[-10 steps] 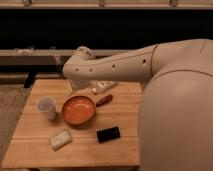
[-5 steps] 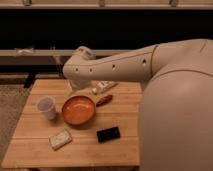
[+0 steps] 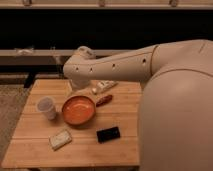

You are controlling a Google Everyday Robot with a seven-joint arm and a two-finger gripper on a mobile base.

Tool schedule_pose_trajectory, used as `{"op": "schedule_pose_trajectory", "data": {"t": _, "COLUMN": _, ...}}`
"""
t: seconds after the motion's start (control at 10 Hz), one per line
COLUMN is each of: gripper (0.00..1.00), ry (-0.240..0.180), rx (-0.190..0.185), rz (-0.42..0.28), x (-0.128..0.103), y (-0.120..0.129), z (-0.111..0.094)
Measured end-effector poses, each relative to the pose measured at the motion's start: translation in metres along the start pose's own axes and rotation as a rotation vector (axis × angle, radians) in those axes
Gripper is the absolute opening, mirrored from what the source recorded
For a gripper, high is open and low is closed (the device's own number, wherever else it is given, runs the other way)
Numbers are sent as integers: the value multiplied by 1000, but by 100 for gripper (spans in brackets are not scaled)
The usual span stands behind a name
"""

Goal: Place the white sponge in the ceramic cup

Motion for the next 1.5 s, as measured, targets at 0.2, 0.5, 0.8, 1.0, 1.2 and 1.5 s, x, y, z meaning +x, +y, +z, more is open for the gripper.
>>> {"op": "schedule_pose_trajectory", "data": {"t": 0.2, "gripper": 80, "ry": 15, "rx": -44, "rz": -197, "x": 6, "y": 31, "z": 1}}
{"op": "schedule_pose_trajectory", "data": {"t": 0.5, "gripper": 80, "ry": 71, "rx": -101, "rz": -519, "x": 34, "y": 92, "z": 3}}
{"op": "schedule_pose_trajectory", "data": {"t": 0.8, "gripper": 80, "ry": 145, "rx": -134, "rz": -772, "x": 66, "y": 144, "z": 13}}
{"op": "schedule_pose_trajectory", "data": {"t": 1.0, "gripper": 80, "ry": 207, "rx": -153, "rz": -898, "x": 88, "y": 171, "z": 36}}
{"op": "schedule_pose_trajectory", "data": {"t": 1.2, "gripper": 80, "ry": 268, "rx": -145, "rz": -951, "x": 107, "y": 182, "z": 65}}
{"op": "schedule_pose_trajectory", "data": {"t": 1.5, "gripper": 80, "ry": 314, "rx": -98, "rz": -946, "x": 124, "y": 186, "z": 99}}
